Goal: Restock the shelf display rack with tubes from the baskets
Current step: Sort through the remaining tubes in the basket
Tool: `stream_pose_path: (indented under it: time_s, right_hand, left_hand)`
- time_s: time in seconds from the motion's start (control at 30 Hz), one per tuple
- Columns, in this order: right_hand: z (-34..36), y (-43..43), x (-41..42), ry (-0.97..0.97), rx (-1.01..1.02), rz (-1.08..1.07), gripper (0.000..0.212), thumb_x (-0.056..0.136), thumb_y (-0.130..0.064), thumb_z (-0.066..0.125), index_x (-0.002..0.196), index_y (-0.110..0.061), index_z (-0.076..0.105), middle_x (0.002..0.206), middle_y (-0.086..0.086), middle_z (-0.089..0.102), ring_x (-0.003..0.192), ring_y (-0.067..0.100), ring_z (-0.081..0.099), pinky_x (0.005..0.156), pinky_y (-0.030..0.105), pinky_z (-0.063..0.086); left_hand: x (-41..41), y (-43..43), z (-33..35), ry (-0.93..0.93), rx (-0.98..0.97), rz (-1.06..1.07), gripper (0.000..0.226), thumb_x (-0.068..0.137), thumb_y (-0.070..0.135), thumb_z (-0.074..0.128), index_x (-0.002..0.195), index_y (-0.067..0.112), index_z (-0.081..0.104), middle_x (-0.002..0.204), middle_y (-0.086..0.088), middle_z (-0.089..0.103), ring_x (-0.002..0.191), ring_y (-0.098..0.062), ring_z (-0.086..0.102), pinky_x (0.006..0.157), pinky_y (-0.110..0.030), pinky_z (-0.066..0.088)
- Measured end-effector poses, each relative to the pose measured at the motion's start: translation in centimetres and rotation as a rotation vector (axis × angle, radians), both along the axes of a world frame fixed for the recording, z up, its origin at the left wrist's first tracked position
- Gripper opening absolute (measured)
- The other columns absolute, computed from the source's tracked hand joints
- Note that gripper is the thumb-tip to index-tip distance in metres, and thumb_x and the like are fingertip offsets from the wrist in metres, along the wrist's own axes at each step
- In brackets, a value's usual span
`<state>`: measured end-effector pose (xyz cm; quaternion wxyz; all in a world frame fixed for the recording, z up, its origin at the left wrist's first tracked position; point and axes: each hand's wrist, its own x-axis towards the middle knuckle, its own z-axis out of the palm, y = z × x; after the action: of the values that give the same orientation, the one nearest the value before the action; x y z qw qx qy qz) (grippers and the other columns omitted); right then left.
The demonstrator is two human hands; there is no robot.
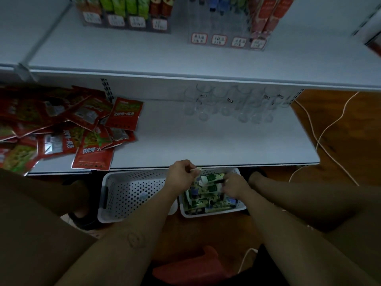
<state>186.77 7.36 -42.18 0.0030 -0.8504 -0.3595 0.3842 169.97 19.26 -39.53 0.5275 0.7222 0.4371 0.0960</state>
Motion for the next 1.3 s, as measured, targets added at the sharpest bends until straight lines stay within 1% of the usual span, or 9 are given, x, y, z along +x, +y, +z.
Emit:
stream_pose_path:
  time_s: [0.17,0.33,0.53,0.8,0.9,0.97,1.03,1.13,1.3]
  right_hand:
    - [-1.6,-1.2,-0.5,-0.115,-0.309,0.300,0.026,0.097,-0.005,0.038,0.075,-0.016,0.046,0.065,0.006,0.034,0.055,0.017,0.029,0.069,0.035,0.035]
    - [-4.3,-1.6,-1.0,-0.083,-0.366,0.378,0.037,0.092,-0.005,0.042,0.128,-0.008,0.050,0.111,0.018,0.057,0.084,0.030,0.056,0.073,0.039,0.047]
    - [-5.1,-1.3,0.0,-0.074,-0.329,0.449,0.046,0.094,-0.014,0.047,0.138,-0.010,0.035,0.125,0.022,0.052,0.101,0.033,0.055,0.073,0.033,0.043]
    - [-5.3,-0.5,1.1,0.018,-0.451,0.500,0.024,0.092,-0.024,0.057,0.082,-0.003,0.065,0.080,0.016,0.060,0.066,0.025,0.050,0.060,0.030,0.043]
    - [-3.5,0.0,1.2,0.228,-0.300,0.318,0.036,0.091,-0.019,0.062,0.061,-0.013,0.044,0.065,0.015,0.035,0.054,0.024,0.031,0.061,0.037,0.033]
    - [-1.0,0.9,1.0,0.331,-0.123,0.169,0.015,0.091,-0.027,0.063,0.096,-0.013,0.060,0.096,0.010,0.052,0.079,0.025,0.053,0.076,0.040,0.042]
    - [1.8,2.0,1.0,0.320,0.060,0.039,0.035,0.089,-0.031,0.067,0.115,-0.010,0.057,0.105,0.002,0.055,0.093,0.018,0.056,0.087,0.038,0.044]
    - [6.3,3.8,0.5,0.382,0.342,-0.128,0.025,0.083,-0.020,0.074,0.093,-0.001,0.061,0.081,0.012,0.062,0.077,0.028,0.060,0.073,0.044,0.050]
    - [14.1,6.4,-0.6,0.389,0.694,-0.144,0.013,0.090,-0.024,0.065,0.099,-0.032,0.064,0.065,-0.004,0.066,0.059,0.020,0.061,0.053,0.032,0.046]
  left_hand:
    - [0.2,-0.4,-0.6,0.030,0.028,-0.048,0.015,0.089,0.025,0.066,0.087,0.010,0.067,0.075,0.000,0.063,0.061,0.000,0.053,0.044,-0.004,0.037]
    - [0.4,-0.4,-1.7,0.076,0.014,-0.093,0.016,0.089,0.029,0.065,0.082,0.014,0.064,0.070,0.002,0.060,0.062,-0.006,0.054,0.048,-0.010,0.035]
    - [0.4,-0.4,-3.1,0.112,-0.022,-0.164,0.013,0.089,0.029,0.065,0.083,0.017,0.062,0.076,0.002,0.063,0.073,-0.012,0.061,0.063,-0.022,0.045]
    - [0.8,-0.3,-3.6,0.136,-0.040,-0.189,0.017,0.089,0.027,0.065,0.091,0.010,0.066,0.086,-0.006,0.067,0.082,-0.018,0.064,0.074,-0.033,0.053]
    - [1.1,-0.3,-3.2,0.123,-0.026,-0.182,0.013,0.089,0.027,0.066,0.084,0.015,0.064,0.076,0.002,0.063,0.074,-0.013,0.060,0.063,-0.023,0.046]
    - [1.4,-0.1,-2.4,0.099,-0.014,-0.145,0.013,0.088,0.027,0.067,0.084,0.014,0.065,0.072,0.001,0.062,0.067,-0.012,0.058,0.054,-0.017,0.042]
    - [1.8,0.4,-1.2,0.058,0.029,-0.087,0.013,0.087,0.026,0.069,0.088,0.013,0.067,0.074,-0.001,0.065,0.066,-0.013,0.060,0.055,-0.016,0.045]
    - [2.3,2.0,1.8,-0.016,0.118,-0.013,0.012,0.086,0.027,0.069,0.084,0.016,0.067,0.076,0.000,0.066,0.070,-0.015,0.063,0.061,-0.025,0.047]
    - [2.9,5.2,9.6,-0.156,0.255,-0.013,0.015,0.087,0.026,0.067,0.076,0.017,0.060,0.062,0.002,0.056,0.054,-0.007,0.049,0.049,-0.019,0.036]
